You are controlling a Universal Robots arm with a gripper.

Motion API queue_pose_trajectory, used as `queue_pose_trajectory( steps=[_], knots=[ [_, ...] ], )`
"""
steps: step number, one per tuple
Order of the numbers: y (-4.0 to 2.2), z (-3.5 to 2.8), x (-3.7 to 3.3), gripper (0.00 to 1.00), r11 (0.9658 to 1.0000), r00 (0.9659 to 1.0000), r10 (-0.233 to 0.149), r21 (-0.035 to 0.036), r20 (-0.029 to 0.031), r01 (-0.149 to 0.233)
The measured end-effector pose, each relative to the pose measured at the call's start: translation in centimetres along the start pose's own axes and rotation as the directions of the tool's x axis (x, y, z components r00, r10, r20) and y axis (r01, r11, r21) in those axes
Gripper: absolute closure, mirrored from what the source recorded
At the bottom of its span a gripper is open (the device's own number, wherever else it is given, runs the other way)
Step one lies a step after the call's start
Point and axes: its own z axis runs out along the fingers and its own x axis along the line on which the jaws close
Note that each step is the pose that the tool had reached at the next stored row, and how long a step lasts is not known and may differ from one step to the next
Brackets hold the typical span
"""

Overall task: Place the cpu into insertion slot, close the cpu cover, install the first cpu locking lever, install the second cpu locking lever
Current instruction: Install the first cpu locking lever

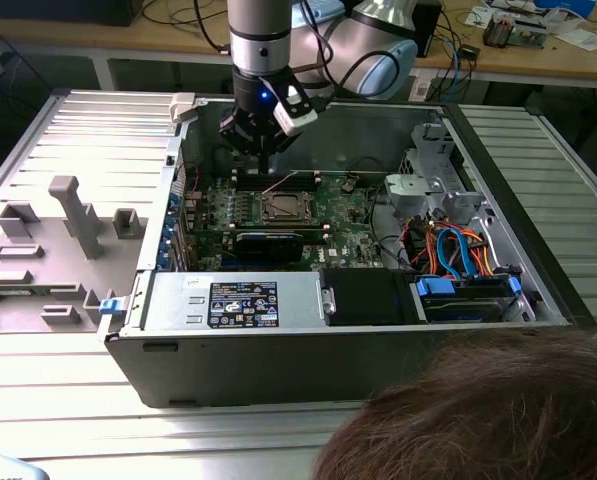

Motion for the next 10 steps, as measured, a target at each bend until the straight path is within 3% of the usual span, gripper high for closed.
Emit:
queue_pose_trajectory(
  steps=[10],
  knots=[
    [0.0, 0.33, 0.04, 0.89, 1.0, 1.0, 0.0, -0.0009, 0.0001, 0.0]
  ],
)
